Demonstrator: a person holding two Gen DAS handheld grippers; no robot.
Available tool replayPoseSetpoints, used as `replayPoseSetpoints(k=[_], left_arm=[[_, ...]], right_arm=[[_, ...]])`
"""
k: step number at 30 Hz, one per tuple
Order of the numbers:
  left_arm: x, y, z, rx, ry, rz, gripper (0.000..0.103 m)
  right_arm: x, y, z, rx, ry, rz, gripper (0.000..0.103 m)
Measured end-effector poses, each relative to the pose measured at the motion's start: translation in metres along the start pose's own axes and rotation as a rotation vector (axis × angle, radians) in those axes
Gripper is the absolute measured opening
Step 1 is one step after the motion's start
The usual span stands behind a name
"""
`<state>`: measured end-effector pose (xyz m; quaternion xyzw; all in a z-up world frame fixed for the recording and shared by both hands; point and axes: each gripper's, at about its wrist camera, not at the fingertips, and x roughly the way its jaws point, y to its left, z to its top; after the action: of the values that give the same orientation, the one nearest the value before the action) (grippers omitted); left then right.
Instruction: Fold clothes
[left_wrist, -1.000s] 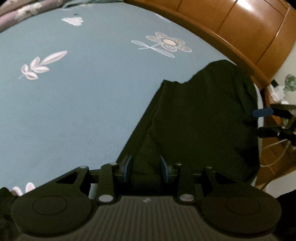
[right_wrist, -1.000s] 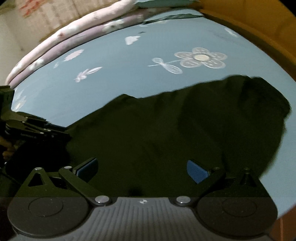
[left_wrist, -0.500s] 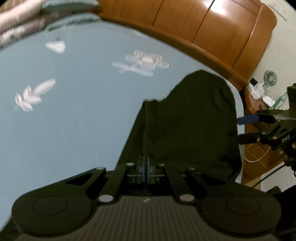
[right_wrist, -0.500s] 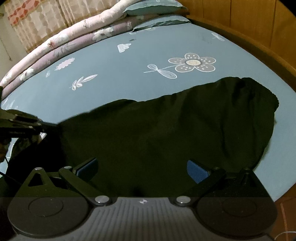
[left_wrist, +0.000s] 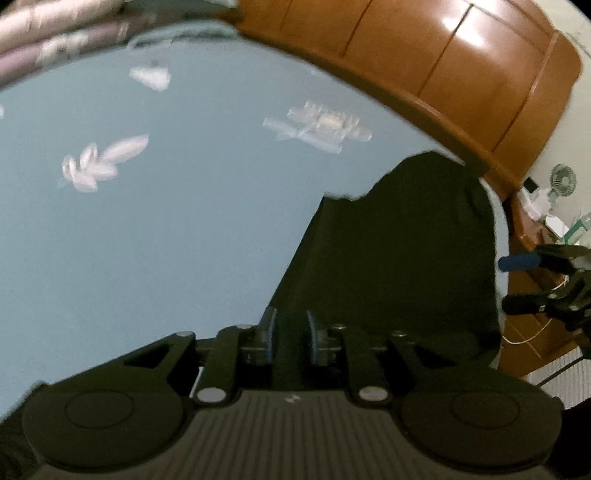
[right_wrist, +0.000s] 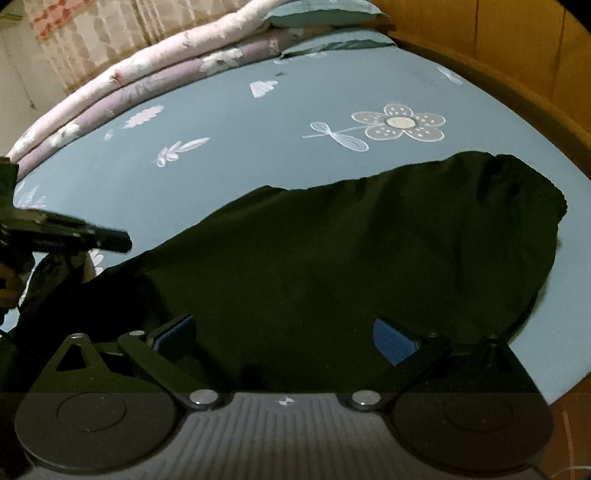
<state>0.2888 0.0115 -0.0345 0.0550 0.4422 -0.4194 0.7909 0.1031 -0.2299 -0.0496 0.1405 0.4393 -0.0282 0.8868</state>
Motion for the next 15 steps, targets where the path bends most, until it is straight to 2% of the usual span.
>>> replayPoseSetpoints(k=[2,4,9,12,14,15], left_arm=[[0.002,-0.007,0.005,0.015,-0.018,-0.038,0.017],[0.01,-0.015,0.011,0.024,-0.03,-0.075,0.018],[0.063,-0.02,0.04,-0.019,-0.058,-0.114,0.018],[0.093,-0.016,0.059,-0.089,-0.066,-0.161,0.021],[0.114,-0.007,0.071,-0.17,-0.056,-0.199,0.023],[0.122,-0.002,0.076,-0.198,-0.058,-0.198,0.023]], right_arm=[[0.0,0.0,-0.001,-0.005,-0.002,0.01,0.094],[0.001,0.0,-0.003,-0.01,-0.004,0.021,0.094],[0.002,0.0,-0.007,-0.012,-0.003,0.039,0.094],[0.001,-0.004,-0.011,0.002,-0.003,0.037,0.094],[-0.001,-0.007,-0.015,0.015,-0.003,0.037,0.094],[-0.001,-0.009,-0.017,0.022,-0.003,0.037,0.094]])
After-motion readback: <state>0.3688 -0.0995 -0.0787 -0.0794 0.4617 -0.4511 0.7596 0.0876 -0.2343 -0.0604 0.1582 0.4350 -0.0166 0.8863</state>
